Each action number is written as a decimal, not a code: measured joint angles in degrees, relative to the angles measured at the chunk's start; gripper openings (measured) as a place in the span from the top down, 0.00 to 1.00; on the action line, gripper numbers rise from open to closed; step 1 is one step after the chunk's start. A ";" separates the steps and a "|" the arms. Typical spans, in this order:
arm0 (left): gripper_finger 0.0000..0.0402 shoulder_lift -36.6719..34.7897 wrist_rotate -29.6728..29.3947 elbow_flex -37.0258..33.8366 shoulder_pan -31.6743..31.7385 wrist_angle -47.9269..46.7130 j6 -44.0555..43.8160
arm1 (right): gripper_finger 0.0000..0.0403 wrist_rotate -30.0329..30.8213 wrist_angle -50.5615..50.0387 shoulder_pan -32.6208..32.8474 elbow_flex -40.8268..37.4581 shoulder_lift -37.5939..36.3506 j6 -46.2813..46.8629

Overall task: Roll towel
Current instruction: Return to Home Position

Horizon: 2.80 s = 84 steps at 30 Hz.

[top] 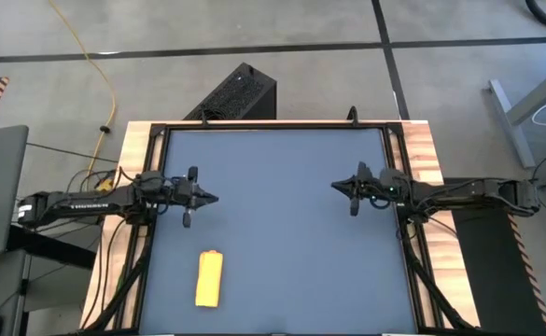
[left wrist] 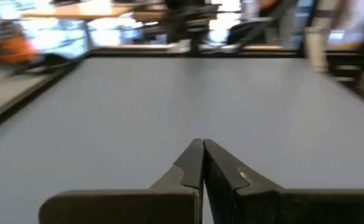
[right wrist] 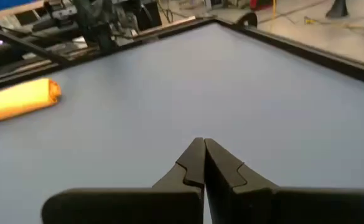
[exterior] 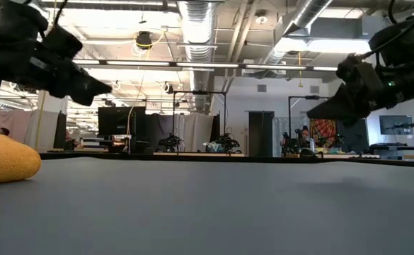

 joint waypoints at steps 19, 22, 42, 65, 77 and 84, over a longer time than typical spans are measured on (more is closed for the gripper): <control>1.00 -26.46 -20.54 -0.07 -4.68 -15.16 -3.51 | 0.94 0.15 -2.54 0.58 2.47 -7.08 -3.22; 1.00 -26.92 -17.41 0.07 -5.02 -15.31 -3.06 | 0.91 0.15 -3.18 0.58 2.47 -9.63 -3.33; 1.00 -19.61 -14.99 0.11 -5.11 -20.01 -10.81 | 0.88 0.33 -13.09 0.49 2.51 -10.43 -3.29; 1.00 -19.61 -15.05 0.22 -5.11 -20.21 -11.45 | 0.88 0.28 -15.90 0.51 2.51 -10.45 -3.27; 1.00 -19.61 -15.05 0.22 -5.11 -20.21 -11.45 | 0.88 0.26 -15.87 0.49 2.51 -10.45 -3.27; 1.00 -19.61 -15.05 0.22 -5.11 -20.21 -11.45 | 0.88 0.26 -15.87 0.49 2.54 -10.45 -3.25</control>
